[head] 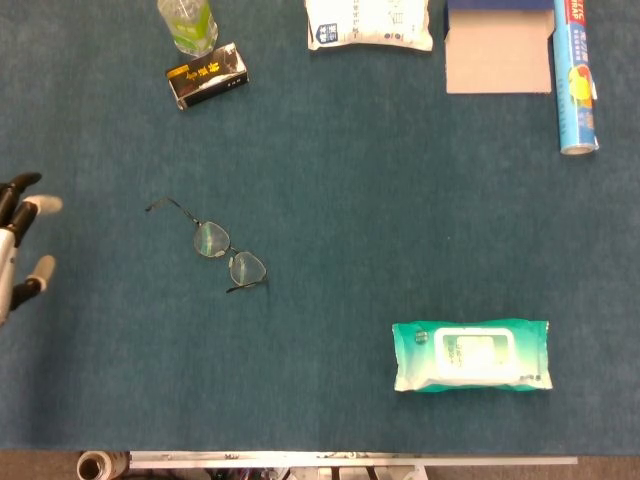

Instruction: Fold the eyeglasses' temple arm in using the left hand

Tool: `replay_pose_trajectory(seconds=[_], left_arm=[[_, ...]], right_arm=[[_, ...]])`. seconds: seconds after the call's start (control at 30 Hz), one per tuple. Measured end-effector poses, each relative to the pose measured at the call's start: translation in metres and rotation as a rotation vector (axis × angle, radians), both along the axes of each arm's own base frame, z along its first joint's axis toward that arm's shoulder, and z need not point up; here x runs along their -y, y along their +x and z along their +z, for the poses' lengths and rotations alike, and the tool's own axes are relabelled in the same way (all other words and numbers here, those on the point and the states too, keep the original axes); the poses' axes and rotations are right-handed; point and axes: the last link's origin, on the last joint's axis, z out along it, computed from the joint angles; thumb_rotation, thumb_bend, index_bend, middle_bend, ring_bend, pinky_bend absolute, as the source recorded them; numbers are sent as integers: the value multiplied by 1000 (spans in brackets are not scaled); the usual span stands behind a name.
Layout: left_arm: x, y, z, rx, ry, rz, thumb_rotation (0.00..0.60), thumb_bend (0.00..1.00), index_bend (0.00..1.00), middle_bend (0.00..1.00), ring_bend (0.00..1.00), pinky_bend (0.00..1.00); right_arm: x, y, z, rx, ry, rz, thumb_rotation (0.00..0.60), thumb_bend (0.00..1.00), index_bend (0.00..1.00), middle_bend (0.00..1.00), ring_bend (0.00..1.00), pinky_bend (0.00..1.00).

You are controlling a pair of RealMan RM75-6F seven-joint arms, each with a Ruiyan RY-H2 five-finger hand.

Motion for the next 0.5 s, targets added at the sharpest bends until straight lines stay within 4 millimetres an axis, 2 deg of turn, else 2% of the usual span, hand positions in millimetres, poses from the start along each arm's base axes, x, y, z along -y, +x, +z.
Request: replay_pose_trajectory(seconds=[0.1, 0.2, 0.37, 0.5], left_arm=[[-1, 10, -3, 38, -23, 1, 600, 125, 113, 100, 176, 352], [-4, 19, -7, 86, -63, 13, 600, 100, 61, 53, 124, 309], [-11, 27, -15, 106, -86, 3, 600, 78, 27, 1, 49, 238], [-17, 36, -26, 138, -104, -15, 600, 75, 26, 0, 37, 226]], right_arm=[[2, 0, 2, 4, -1, 0, 600, 390, 629, 522, 407, 437], [4, 0, 2, 8, 2, 0, 600, 390, 629, 522, 407, 437], [9, 0, 1, 13, 13, 0, 600, 390, 629, 522, 407, 437], [12, 0, 0, 20, 22, 1, 600, 390, 629, 522, 407, 437]])
